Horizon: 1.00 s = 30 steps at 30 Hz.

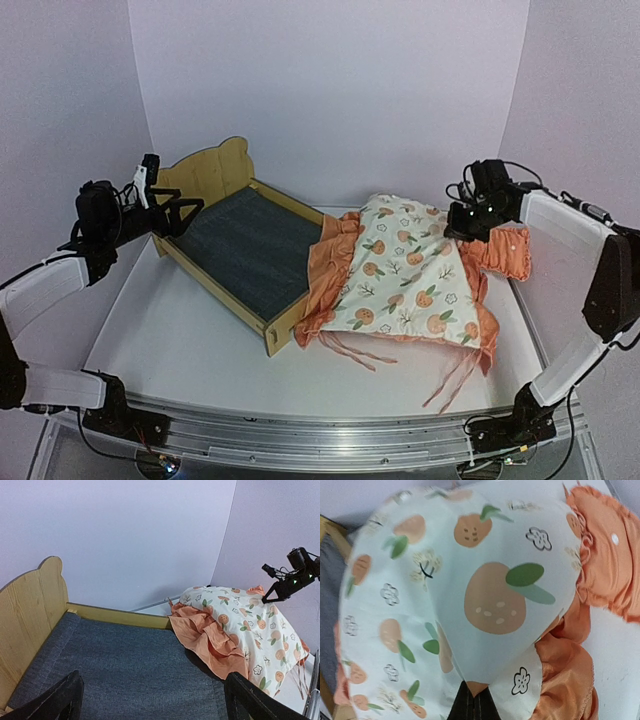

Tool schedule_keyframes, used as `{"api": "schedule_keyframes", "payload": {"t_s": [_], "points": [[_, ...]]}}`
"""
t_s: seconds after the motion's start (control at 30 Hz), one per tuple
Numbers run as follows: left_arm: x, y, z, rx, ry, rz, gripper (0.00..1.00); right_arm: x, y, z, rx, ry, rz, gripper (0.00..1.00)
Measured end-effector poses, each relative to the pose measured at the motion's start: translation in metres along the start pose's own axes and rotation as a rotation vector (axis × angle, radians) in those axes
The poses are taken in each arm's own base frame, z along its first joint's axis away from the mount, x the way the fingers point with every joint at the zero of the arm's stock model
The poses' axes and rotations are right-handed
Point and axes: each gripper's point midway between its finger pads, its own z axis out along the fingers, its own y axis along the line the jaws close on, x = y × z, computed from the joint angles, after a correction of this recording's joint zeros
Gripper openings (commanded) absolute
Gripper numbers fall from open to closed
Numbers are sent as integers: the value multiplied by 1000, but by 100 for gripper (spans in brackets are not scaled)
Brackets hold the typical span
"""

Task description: Set up the pet bed

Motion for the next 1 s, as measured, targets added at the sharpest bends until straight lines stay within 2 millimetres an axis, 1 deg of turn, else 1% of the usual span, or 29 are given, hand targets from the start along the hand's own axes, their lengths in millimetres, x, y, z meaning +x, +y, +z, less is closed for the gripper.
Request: {"api": "schedule_keyframes", "payload": {"t_s": [0.07, 0.13, 0.2, 0.23, 0.3, 0.37, 0.43, 0.5, 0.57, 0.67, 0.77, 0.83, 0.9, 1.0], "points": [[-8, 2, 2, -5, -13, 1, 100, -31, 23, -27, -66, -76, -46, 0], [-14, 2, 3, -1, -26, 11, 100, -57, 47, -55, -135, -153, -102, 0], [-17, 0, 4, 12, -34, 19, 100, -77, 78, -86, -221, -221, -168, 0], [-17, -1, 5, 20, -34, 21, 100, -83, 94, -100, -269, -247, -202, 0], [-18, -3, 6, 37, -33, 23, 100, -92, 126, -129, -371, -292, -269, 0], [-20, -5, 8, 57, -32, 30, 100, -95, 157, -158, -476, -323, -327, 0], [-24, -8, 10, 77, -36, 50, 100, -95, 188, -191, -598, -358, -385, 0], [-29, -13, 12, 99, -41, 80, 100, -95, 213, -220, -711, -399, -433, 0], [-34, -19, 14, 128, -45, 111, 100, -94, 234, -242, -813, -438, -468, 0], [-45, -29, 20, 177, -52, 163, 100, -90, 256, -262, -933, -460, -494, 0], [-60, -41, 26, 226, -65, 213, 100, -86, 270, -271, -1011, -468, -513, 0], [-72, -48, 31, 259, -78, 244, 100, -83, 278, -272, -1055, -464, -520, 0], [-81, -53, 35, 286, -85, 266, 100, -78, 287, -268, -1101, -443, -522, 0], [-85, -54, 43, 311, -76, 284, 100, -68, 299, -255, -1153, -393, -525, 0]]}}
